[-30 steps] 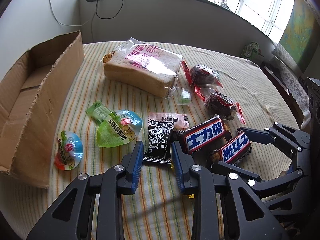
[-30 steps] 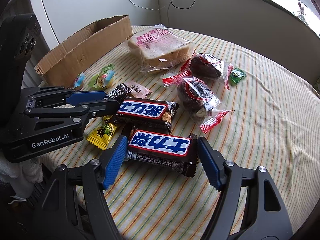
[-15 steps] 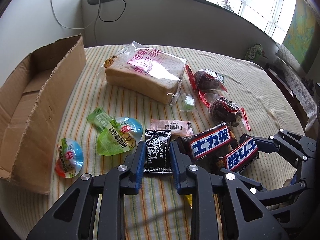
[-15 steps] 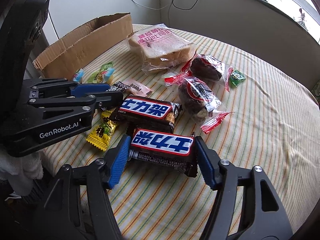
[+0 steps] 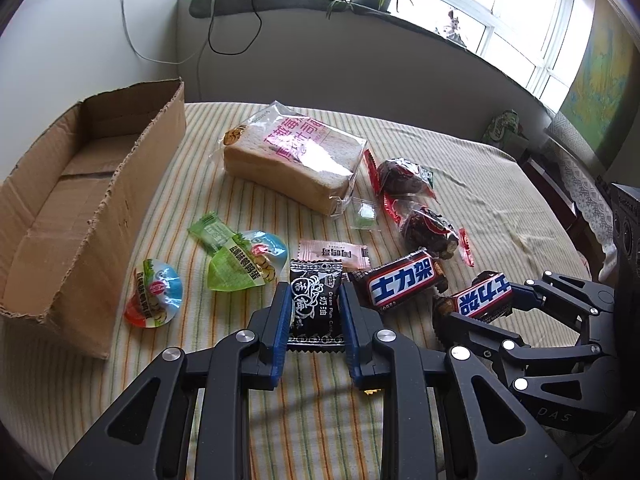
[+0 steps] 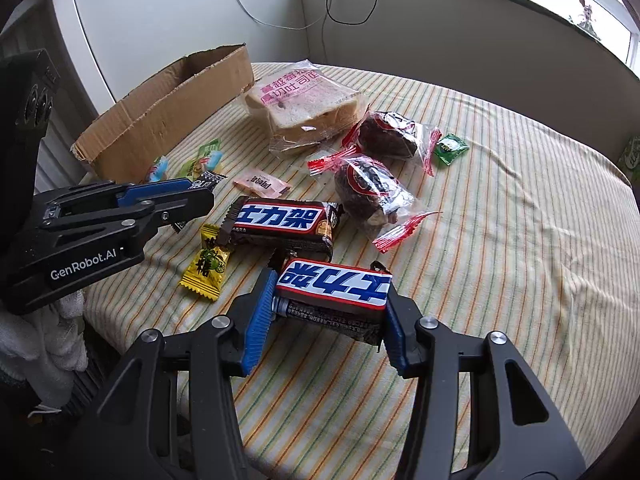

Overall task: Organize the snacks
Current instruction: 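Carry both snacks into the cardboard box and open both grippers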

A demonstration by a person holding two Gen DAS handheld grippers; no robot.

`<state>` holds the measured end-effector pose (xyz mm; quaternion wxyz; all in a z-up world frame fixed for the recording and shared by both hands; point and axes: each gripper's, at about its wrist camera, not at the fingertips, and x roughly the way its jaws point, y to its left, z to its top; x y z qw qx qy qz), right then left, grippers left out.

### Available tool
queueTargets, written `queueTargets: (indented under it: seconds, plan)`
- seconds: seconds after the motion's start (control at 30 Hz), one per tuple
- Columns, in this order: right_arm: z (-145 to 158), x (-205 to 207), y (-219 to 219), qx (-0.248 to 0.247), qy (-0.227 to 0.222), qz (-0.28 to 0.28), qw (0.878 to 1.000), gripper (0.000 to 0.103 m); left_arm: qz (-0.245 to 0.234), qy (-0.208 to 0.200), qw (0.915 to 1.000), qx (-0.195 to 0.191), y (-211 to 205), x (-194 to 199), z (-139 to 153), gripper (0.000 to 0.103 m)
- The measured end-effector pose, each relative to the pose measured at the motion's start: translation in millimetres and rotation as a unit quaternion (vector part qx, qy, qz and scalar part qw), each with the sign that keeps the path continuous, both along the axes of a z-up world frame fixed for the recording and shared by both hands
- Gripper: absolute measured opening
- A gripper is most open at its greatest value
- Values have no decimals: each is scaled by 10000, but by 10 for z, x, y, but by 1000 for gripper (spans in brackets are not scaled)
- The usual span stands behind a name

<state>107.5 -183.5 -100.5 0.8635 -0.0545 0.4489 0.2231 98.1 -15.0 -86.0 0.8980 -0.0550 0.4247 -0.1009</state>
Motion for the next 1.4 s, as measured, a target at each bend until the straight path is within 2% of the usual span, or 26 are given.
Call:
queueTargets:
  seconds: [0.3, 0.57, 0.93, 1.4]
  plan:
    - [311, -116, -30, 182, -267, -27, 9995, 51, 100, -302, 9994, -119, 133, -143, 261, 23]
    - [553, -45, 284, 258, -475, 177, 9984, 51, 396, -552, 9976, -146, 468, -215, 454, 23]
    - [755, 223, 1071, 364, -646, 736, 9945, 51, 1018, -685, 9924, -49, 1106, -233, 524, 23]
    - [631, 542, 2065, 314, -515, 1333, 9892, 51, 1529, -650, 9861, -9, 1671, -215, 432, 23]
